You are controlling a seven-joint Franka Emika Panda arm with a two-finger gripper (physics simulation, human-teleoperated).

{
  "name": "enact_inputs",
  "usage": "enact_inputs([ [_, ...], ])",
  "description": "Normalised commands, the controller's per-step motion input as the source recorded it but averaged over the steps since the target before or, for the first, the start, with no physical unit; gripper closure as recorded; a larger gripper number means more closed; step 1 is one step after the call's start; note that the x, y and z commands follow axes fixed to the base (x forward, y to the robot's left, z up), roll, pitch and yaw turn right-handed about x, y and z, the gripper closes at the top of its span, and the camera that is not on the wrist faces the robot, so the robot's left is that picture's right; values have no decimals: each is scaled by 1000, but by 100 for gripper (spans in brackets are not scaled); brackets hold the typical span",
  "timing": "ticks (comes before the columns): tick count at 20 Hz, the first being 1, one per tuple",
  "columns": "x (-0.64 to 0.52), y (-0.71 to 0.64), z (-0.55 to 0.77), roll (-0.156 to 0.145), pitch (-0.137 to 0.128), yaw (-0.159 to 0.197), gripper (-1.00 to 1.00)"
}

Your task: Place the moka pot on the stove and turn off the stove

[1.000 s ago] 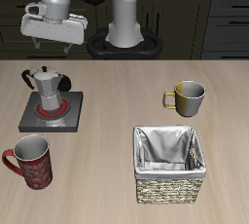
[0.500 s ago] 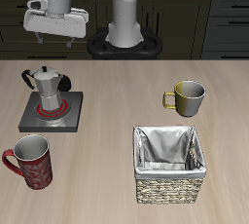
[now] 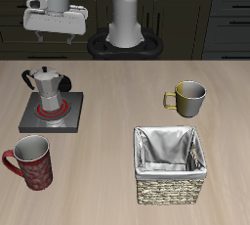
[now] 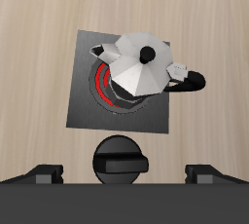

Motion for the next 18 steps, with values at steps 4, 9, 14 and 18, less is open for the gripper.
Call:
enact_inputs([
  [4,-24,-81,-9,-10,19,44,-100],
  [9,-6,-149,43,13,21,48,-100],
  [14,-38,-248,20,-37,1,28,-100],
  [18,-39,-316,-96,-38,9,21,-100],
])
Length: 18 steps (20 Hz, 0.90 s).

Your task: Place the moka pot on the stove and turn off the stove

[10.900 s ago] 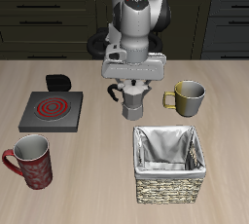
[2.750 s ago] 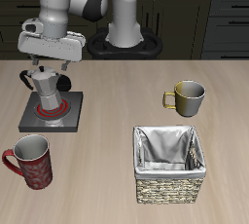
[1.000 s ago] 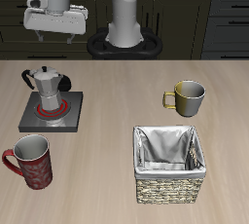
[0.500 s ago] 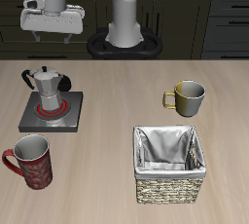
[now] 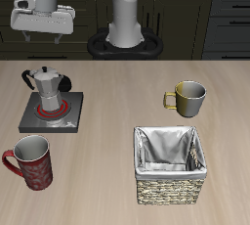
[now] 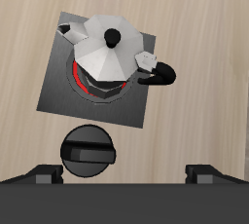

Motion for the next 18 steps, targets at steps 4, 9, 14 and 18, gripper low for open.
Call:
enact_inputs([
  [4,-8,9,-145,22,2,29,-100],
  [9,-61,72,-83,10,-3,-49,-100],
  [14,15,21,-191,-6,21,41,-100],
  [18,-3,-93,-52,-17,26,58,-100],
])
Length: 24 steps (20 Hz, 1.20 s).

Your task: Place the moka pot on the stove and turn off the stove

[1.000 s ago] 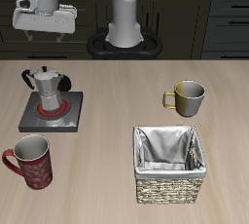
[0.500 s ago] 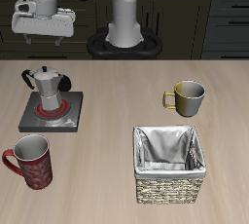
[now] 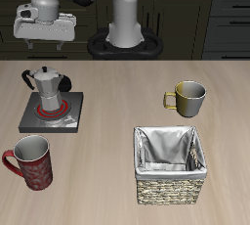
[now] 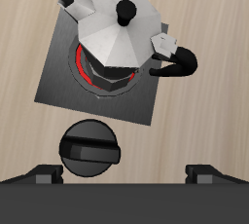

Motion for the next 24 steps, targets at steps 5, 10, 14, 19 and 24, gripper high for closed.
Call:
enact_inputs([
  [5,9,-70,25,-30,11,127,-100],
  [10,-7,34,-59,12,5,124,-100],
  [14,27,25,-89,5,6,86,-100],
  [19,-17,138,-139,21,12,126,-100],
  [24,-65,24,-22,-1,-13,111,-100],
])
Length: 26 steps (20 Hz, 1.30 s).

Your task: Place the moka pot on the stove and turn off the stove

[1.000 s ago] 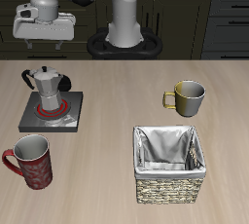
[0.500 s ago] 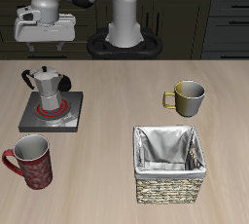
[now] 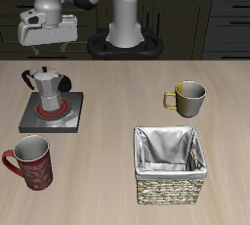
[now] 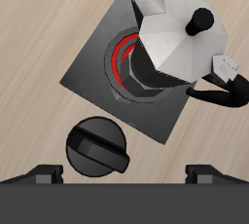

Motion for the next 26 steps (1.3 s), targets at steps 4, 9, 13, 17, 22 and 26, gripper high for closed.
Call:
enact_inputs([
  [4,-100,-70,63,0,-4,82,-100],
  [9,-126,-45,-39,-15,-9,99,-100],
  [13,-70,-3,-19,1,-9,53,-100],
  [17,-71,-21,21,-3,-11,126,-100],
  [22,28,-125,52,-12,3,74,-100],
  [26,80,-40,-45,13,2,121,-100],
])
